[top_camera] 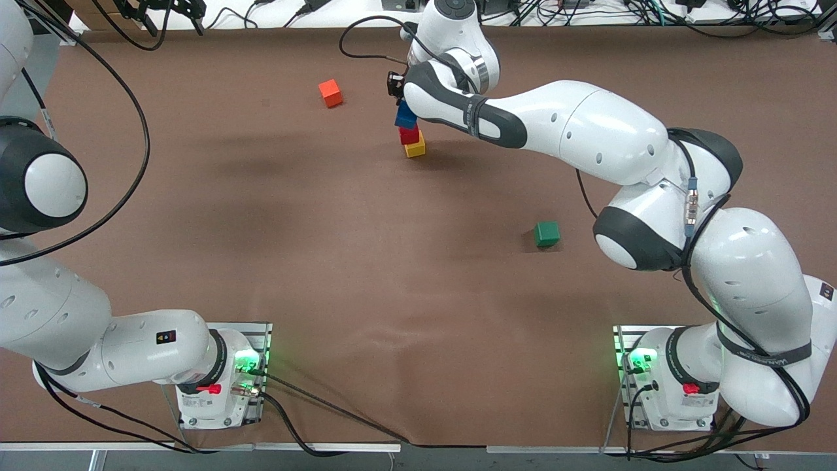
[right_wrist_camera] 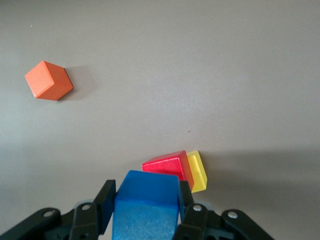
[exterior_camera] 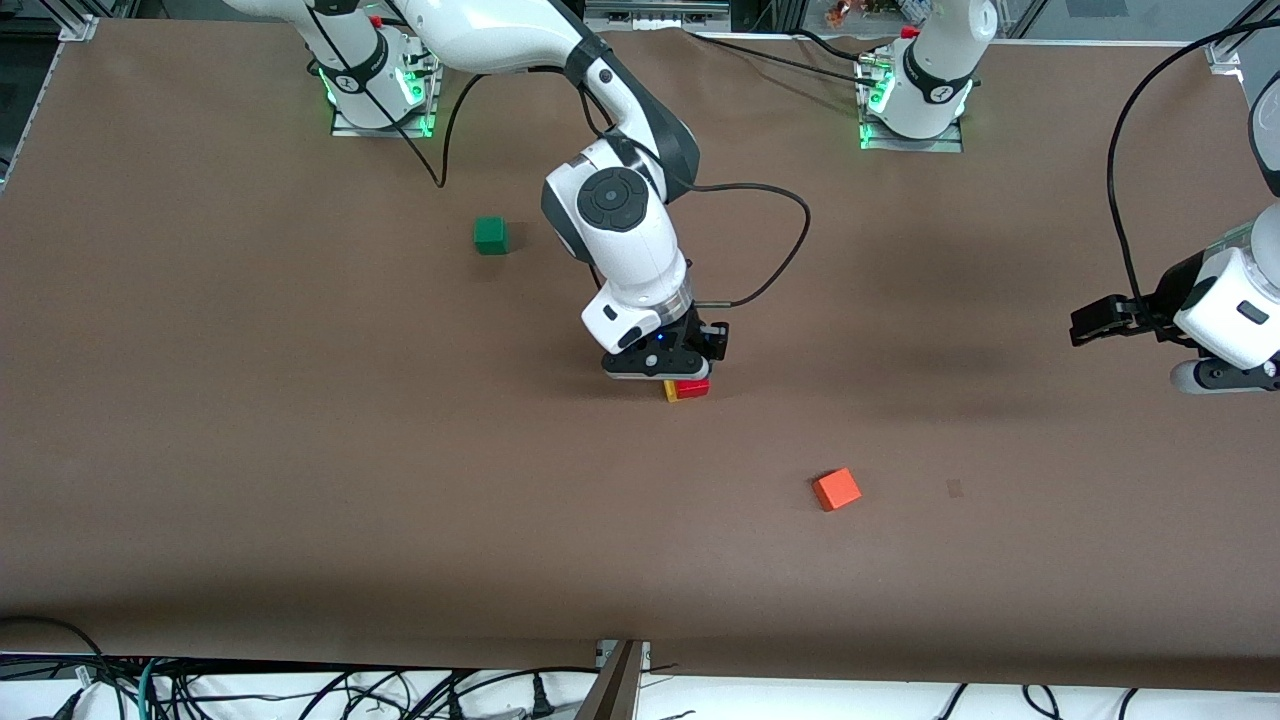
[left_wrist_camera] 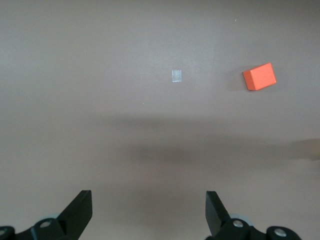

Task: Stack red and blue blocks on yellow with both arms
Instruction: 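Lower the blue cube onto the red cube with the right gripper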

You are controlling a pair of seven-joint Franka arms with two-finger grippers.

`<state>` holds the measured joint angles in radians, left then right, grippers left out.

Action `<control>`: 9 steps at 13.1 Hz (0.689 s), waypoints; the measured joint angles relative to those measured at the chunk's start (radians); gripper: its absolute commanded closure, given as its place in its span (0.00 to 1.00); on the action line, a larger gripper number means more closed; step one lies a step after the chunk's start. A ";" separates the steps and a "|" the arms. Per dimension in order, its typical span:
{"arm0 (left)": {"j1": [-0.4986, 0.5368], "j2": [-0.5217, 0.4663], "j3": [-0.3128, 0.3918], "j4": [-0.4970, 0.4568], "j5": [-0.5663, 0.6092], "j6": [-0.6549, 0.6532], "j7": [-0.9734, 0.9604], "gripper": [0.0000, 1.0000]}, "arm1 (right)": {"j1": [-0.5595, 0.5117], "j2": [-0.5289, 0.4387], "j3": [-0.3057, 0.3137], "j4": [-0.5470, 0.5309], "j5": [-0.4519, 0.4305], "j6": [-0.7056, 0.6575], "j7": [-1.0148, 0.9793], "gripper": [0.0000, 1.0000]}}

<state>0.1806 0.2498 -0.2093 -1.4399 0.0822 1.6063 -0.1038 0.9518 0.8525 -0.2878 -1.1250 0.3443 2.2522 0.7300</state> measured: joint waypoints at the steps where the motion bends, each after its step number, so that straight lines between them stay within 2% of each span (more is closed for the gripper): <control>1: 0.000 0.000 0.000 0.000 0.000 0.000 0.000 0.00 | 0.000 0.007 0.000 0.000 0.000 0.012 0.000 0.62; 4: 0.000 0.000 0.000 0.000 0.000 0.002 0.000 0.00 | 0.000 0.032 0.000 0.000 0.000 0.034 0.000 0.59; 6: 0.000 -0.001 0.000 0.000 0.000 0.003 0.000 0.00 | 0.000 0.038 0.000 0.001 0.000 0.039 0.000 0.47; 7: 0.000 -0.002 0.000 0.001 0.000 0.004 0.000 0.00 | 0.000 0.038 0.000 0.002 0.000 0.039 0.000 0.36; 9: 0.000 -0.003 0.001 0.001 0.000 0.005 0.000 0.00 | 0.000 0.038 0.000 0.003 0.000 0.039 0.000 0.06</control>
<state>0.1809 0.2467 -0.2087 -1.4384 0.0822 1.6110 -0.1039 0.9514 0.8903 -0.2877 -1.1220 0.3443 2.2909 0.7302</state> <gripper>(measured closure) 0.000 0.410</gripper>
